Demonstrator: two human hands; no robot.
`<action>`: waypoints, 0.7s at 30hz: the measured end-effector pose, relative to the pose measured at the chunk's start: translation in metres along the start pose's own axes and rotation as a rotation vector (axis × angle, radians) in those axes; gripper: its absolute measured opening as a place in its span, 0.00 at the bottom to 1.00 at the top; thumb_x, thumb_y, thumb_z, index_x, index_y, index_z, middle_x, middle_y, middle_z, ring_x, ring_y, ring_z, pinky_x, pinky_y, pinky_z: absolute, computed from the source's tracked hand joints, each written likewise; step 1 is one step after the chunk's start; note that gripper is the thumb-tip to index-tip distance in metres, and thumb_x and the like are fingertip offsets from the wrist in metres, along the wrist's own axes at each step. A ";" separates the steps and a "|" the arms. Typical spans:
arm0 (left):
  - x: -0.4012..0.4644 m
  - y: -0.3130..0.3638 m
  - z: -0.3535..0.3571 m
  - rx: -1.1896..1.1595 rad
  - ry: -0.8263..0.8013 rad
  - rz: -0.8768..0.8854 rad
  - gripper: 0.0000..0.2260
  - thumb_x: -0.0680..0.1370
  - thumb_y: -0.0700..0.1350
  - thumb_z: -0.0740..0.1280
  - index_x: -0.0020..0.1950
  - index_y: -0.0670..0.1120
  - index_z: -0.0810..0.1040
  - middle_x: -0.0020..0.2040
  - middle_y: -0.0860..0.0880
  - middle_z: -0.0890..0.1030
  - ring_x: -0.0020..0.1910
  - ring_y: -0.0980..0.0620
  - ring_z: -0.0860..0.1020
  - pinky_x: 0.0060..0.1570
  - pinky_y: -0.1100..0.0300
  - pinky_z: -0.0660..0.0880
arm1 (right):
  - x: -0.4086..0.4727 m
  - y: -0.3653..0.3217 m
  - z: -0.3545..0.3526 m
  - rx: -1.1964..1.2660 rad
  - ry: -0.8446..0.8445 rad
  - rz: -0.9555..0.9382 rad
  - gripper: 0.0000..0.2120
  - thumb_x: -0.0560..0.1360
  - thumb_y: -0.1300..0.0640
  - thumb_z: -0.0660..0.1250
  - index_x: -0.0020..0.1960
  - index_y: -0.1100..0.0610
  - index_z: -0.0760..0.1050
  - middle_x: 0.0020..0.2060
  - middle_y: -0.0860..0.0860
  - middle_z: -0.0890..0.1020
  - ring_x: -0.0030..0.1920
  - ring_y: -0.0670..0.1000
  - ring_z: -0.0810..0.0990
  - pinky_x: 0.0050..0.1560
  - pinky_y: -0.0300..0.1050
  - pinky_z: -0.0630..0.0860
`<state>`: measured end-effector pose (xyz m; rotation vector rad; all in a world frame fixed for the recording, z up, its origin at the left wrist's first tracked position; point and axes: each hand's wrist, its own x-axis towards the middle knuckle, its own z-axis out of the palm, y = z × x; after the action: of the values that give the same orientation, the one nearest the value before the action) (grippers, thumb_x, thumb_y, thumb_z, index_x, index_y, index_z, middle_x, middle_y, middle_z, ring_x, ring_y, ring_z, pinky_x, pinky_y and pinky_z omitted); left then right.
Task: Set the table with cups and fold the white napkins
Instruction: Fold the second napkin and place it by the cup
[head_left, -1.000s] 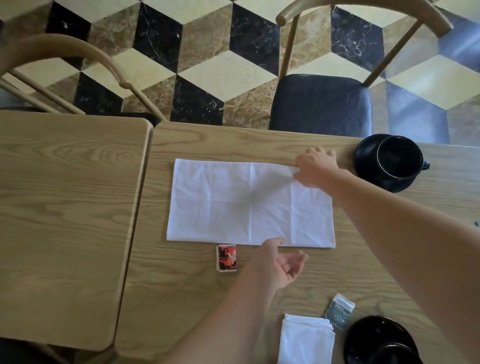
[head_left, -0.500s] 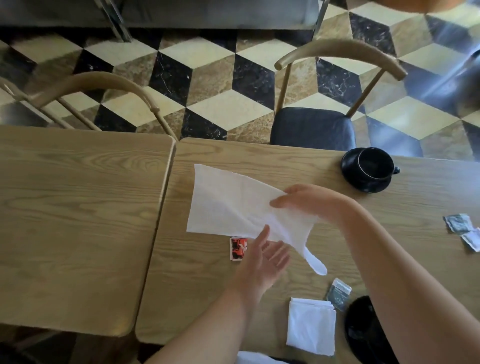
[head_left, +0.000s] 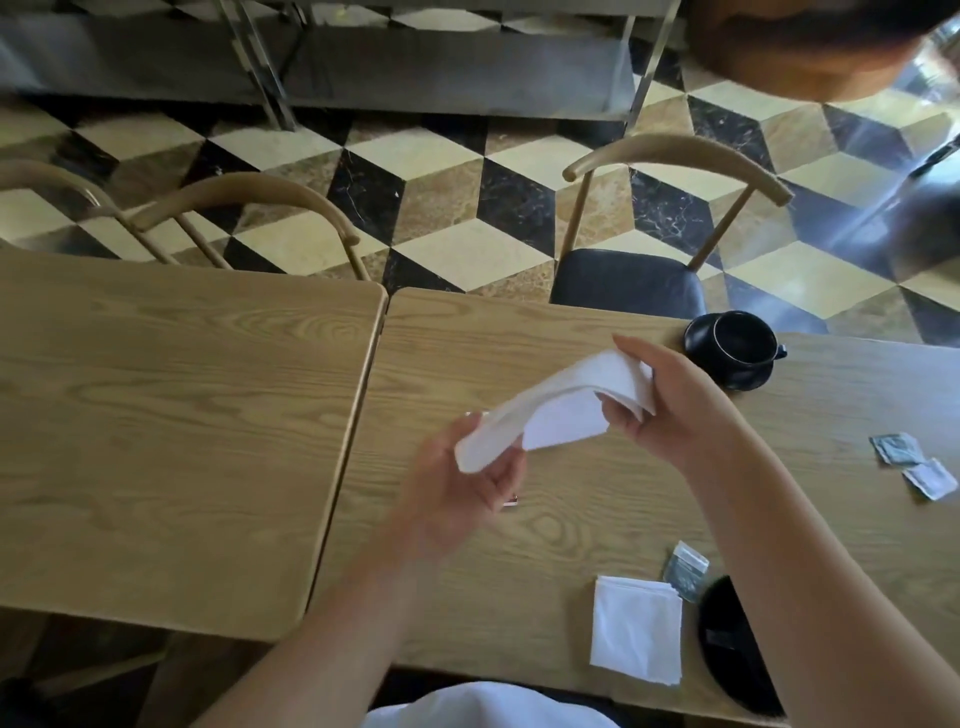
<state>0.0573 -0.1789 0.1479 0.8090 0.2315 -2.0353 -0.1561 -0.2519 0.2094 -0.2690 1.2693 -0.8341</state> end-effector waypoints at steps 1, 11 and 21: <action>0.005 0.015 0.009 0.049 0.042 0.011 0.15 0.68 0.37 0.74 0.54 0.37 0.81 0.44 0.40 0.86 0.38 0.45 0.85 0.39 0.54 0.83 | 0.003 -0.005 -0.001 0.004 0.023 -0.013 0.10 0.74 0.55 0.74 0.52 0.58 0.77 0.41 0.53 0.80 0.39 0.50 0.81 0.27 0.40 0.77; 0.013 0.110 0.139 0.477 -0.116 0.287 0.07 0.82 0.38 0.62 0.58 0.43 0.77 0.44 0.44 0.82 0.36 0.50 0.83 0.36 0.60 0.81 | -0.018 -0.075 0.018 0.089 -0.012 -0.337 0.08 0.79 0.62 0.67 0.58 0.58 0.76 0.44 0.53 0.79 0.39 0.47 0.79 0.29 0.38 0.77; -0.008 0.052 0.027 0.454 0.036 0.353 0.15 0.79 0.32 0.64 0.60 0.49 0.79 0.50 0.46 0.84 0.45 0.50 0.83 0.41 0.58 0.76 | -0.009 0.034 -0.024 0.058 0.048 -0.185 0.03 0.78 0.63 0.68 0.51 0.58 0.79 0.34 0.51 0.85 0.31 0.46 0.83 0.28 0.40 0.78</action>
<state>0.0904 -0.2155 0.1810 1.0785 -0.3464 -1.7551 -0.1647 -0.2165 0.1881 -0.3252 1.2757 -1.0395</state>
